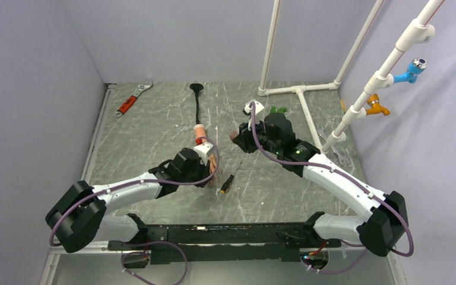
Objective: Paint the nails
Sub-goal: Paint the nail polish on the nail.
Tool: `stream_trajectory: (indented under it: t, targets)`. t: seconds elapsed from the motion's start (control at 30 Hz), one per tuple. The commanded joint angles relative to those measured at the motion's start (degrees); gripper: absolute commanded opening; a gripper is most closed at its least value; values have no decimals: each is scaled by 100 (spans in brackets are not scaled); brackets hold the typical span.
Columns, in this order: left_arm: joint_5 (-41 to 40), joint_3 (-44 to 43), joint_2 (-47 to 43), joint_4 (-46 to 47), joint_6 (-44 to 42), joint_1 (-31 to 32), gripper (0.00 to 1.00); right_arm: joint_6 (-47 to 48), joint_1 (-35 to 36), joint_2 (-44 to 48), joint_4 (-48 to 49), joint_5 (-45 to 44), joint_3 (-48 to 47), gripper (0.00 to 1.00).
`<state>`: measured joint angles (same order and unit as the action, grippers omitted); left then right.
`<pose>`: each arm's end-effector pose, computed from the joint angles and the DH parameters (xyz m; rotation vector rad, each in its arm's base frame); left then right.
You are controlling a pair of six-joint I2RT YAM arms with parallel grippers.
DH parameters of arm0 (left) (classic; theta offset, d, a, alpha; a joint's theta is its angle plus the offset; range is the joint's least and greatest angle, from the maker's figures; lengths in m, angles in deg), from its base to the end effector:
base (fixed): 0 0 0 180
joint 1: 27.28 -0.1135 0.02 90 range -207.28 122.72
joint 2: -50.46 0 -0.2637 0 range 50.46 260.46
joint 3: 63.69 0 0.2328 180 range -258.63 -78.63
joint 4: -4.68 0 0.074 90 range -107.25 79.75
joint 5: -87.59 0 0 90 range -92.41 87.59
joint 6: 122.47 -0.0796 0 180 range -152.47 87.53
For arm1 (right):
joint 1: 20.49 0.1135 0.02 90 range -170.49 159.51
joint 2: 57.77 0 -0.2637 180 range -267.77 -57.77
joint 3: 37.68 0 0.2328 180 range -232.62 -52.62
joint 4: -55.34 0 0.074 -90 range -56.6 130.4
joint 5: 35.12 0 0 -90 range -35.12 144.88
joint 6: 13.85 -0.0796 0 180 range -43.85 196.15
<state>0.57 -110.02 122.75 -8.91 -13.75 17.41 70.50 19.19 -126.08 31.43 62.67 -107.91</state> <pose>0.1872 -0.1910 0.1651 0.5543 2.2760 -0.6318 0.2217 0.1979 0.3091 -0.6752 1.8914 0.6476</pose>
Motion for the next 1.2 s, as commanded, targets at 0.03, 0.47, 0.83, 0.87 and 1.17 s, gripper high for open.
stream_trajectory:
  t: [0.03,0.47,0.83,0.87,1.17]
  targets:
    - [-169,-219,33,6,0,23,0,-48,-18,49,211,-15,-63,0]
    - [-238,-231,33,47,35,26,0,-46,-10,12,208,-19,-73,0]
    - [103,64,-87,338,38,52,0,-39,-13,-13,239,-23,-61,0]
    - [109,86,-103,344,42,69,0,-32,-20,-2,238,-26,-67,0]
    - [170,231,-201,367,-6,159,0,-39,-24,5,240,-25,-76,0]
